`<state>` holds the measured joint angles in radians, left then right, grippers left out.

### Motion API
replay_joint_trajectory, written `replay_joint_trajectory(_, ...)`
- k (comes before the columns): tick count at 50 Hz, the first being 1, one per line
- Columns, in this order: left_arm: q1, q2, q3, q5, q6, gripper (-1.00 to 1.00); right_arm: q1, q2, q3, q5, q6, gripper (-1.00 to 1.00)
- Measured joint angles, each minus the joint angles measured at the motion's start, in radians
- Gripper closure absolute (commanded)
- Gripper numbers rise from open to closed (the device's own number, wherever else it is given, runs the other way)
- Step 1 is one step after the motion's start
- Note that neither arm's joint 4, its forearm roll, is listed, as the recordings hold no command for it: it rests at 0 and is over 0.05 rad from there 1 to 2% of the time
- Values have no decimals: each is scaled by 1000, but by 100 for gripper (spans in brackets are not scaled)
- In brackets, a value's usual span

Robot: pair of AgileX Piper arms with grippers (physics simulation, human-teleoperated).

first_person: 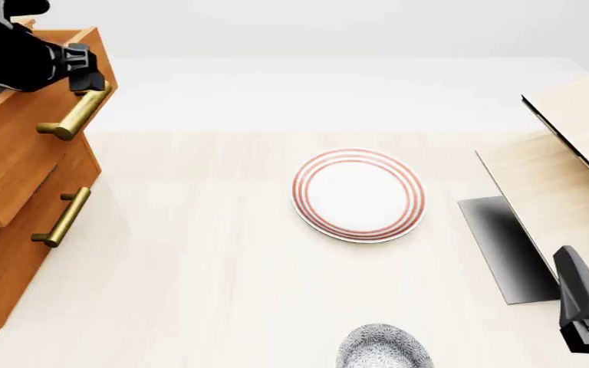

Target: Open the top drawer of the cabinet and put the bowl in it.

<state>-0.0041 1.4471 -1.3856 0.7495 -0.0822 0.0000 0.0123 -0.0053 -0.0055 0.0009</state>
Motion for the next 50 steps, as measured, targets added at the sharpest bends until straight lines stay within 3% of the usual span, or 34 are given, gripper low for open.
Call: replay_joint_trajectory(50,-221,71,-66,18,-57,-100,0,0,0,0,0,-100)
